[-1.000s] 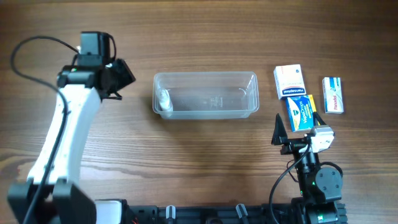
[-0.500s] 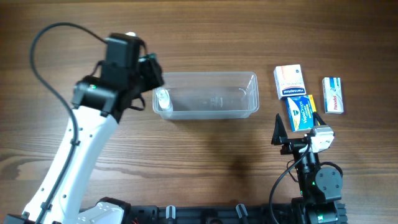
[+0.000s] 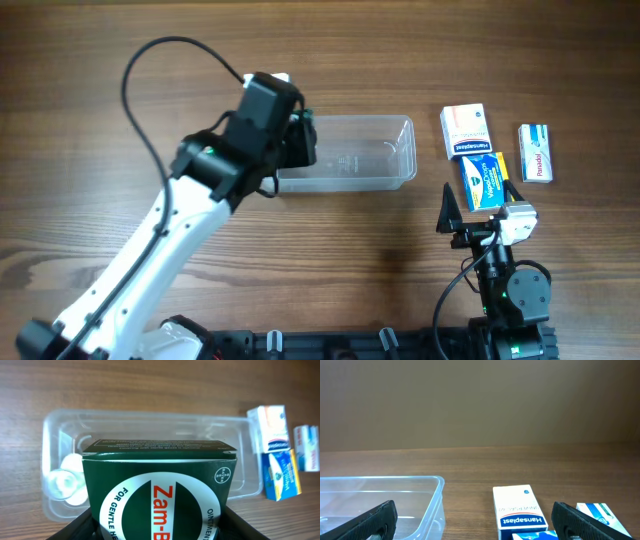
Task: Pack container
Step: 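Lift the green box and carry it over the container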
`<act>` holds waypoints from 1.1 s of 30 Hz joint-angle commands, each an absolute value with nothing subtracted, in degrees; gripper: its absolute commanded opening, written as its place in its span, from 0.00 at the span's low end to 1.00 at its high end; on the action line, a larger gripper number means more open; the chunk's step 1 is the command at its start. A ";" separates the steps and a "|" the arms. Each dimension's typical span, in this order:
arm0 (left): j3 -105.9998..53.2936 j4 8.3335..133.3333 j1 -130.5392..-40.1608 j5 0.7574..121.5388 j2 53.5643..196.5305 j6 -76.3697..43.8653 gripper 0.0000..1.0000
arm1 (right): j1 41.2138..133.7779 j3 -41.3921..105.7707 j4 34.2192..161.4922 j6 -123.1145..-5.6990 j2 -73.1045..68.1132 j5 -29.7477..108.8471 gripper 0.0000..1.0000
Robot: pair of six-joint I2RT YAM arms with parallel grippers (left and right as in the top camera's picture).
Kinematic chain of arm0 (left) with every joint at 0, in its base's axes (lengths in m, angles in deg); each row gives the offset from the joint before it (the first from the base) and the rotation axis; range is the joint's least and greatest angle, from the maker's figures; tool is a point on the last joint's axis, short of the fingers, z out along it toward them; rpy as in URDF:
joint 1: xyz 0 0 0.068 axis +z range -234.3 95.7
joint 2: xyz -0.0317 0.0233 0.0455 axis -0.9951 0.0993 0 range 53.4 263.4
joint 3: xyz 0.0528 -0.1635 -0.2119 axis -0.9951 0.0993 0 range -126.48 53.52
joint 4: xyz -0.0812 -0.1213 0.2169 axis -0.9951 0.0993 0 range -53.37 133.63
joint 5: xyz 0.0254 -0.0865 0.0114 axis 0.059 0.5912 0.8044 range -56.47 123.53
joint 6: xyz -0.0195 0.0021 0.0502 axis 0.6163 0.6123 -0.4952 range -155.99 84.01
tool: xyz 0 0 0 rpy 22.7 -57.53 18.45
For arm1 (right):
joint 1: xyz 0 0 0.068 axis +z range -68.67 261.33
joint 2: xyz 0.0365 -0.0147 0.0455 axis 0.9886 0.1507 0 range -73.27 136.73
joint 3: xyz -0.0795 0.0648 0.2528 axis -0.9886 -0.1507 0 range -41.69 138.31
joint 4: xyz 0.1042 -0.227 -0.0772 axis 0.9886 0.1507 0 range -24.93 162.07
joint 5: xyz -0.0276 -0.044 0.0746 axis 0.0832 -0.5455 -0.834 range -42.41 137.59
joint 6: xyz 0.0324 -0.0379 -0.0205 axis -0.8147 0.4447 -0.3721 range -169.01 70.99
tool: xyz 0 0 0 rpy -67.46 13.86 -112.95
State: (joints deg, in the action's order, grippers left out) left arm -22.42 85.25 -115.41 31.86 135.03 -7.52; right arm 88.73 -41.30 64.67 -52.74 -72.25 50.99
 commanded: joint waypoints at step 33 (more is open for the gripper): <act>-23.34 86.84 -117.18 27.62 153.98 -5.49 0.43 | 88.75 -41.39 64.40 -52.14 -72.47 50.10 1.00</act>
State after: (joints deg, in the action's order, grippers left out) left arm -22.42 86.78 -116.94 28.80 152.82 -6.56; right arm 88.73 -41.30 64.67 -52.74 -72.27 50.97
